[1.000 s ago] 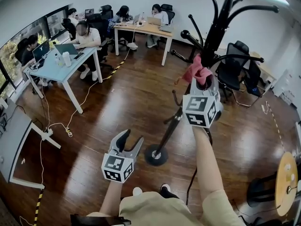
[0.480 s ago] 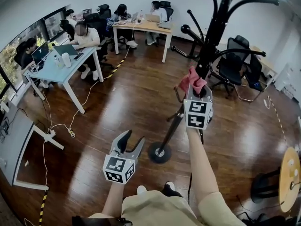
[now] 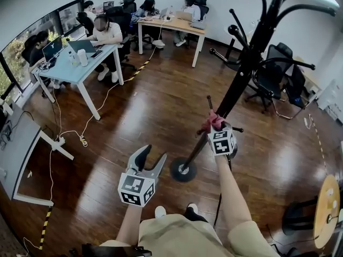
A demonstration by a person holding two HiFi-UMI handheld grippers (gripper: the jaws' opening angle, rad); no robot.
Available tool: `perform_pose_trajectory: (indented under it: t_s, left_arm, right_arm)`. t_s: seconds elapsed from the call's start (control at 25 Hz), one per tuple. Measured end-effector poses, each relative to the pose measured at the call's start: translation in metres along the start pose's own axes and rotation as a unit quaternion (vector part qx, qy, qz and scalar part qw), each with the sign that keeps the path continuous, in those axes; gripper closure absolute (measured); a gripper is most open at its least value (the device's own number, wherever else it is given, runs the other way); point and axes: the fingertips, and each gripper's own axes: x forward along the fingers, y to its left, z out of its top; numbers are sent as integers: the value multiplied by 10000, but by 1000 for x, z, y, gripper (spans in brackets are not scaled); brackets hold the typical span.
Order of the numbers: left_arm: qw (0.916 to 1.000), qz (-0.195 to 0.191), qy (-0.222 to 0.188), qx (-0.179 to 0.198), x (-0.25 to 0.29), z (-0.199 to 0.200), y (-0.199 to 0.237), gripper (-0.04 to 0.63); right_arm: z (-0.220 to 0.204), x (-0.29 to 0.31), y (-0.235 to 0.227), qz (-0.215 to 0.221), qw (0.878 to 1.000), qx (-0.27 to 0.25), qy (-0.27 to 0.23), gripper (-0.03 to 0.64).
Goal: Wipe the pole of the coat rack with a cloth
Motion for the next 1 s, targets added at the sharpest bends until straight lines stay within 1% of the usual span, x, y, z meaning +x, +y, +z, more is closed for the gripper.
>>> perform_pose_trajectory:
  t_s: [0.08, 0.16, 0.2, 0.28, 0.36, 0.4, 0.48, 0.56, 0.6, 0.64, 0.68, 0.72, 0.8, 0.84, 0.88, 0.92, 0.96, 1.0]
  left_arm:
    - [10000, 5, 25, -21, -1, -3, 1, 374]
    - [10000, -2, 50, -26, -2, -5, 0, 374]
    - [10000, -5, 55, -22, -2, -6, -1, 374]
    - [10000, -10, 57, -14, -2, -7, -6, 373]
    - [10000, -20, 54, 1, -1, -8, -8, 374]
    - [10000, -26, 59, 10, 1, -7, -8, 373]
    - [10000, -25, 75, 2, 3, -6, -7, 374]
    - [10000, -16, 77, -22, 6, -5, -9, 374]
    - [10000, -11, 71, -28, 8, -4, -11, 373]
    - [10000, -7, 58, -32, 9, -4, -14, 374]
    - [10000, 0, 42, -33, 11, -3, -16, 373]
    - [10000, 12, 29, -32, 12, -2, -17, 374]
    - [10000, 58, 29, -33, 11, -2, -13, 373]
    - [9999, 94, 42, -43, 11, -2, -10, 373]
    - [9999, 138, 58, -61, 10, -3, -7, 374]
    - [9998, 179, 74, -82, 9, -3, -5, 374]
    - [9997, 208, 87, -98, 8, -3, -4, 374]
    - [9997, 220, 97, -101, 8, -2, -5, 374]
  right_arm:
    - [-14, 5, 11, 221, 9989, 403, -115, 575]
    - [-16, 2, 19, 522, 9940, 929, -264, 578]
    - [-15, -1, 24, 749, 9890, 1234, -336, 578]
    - [-10, -12, 34, 1311, 9735, 1797, -538, 580]
    - [-1, -23, 44, 1797, 9584, 2089, -739, 580]
    - [3, -27, 48, 1974, 9538, 2115, -809, 579]
    - [14, -40, 63, 2359, 9468, 1963, -972, 578]
    - [21, -60, 86, 2853, 9378, 1614, -1145, 578]
    - [20, -69, 93, 2979, 9365, 1443, -1162, 578]
    - [13, -75, 94, 2922, 9400, 1353, -1127, 577]
    - [3, -76, 87, 2713, 9463, 1399, -1063, 577]
    - [-11, -73, 74, 2433, 9518, 1594, -974, 577]
    - [-44, -58, 45, 1892, 9566, 2122, -643, 575]
    - [-61, -47, 32, 1627, 9615, 2180, -379, 575]
    - [-77, -35, 20, 1345, 9703, 2008, -83, 575]
    - [-89, -24, 11, 1092, 9789, 1718, 183, 575]
    - [-97, -14, 5, 950, 9834, 1503, 357, 575]
    - [-99, -7, 2, 959, 9836, 1475, 404, 575]
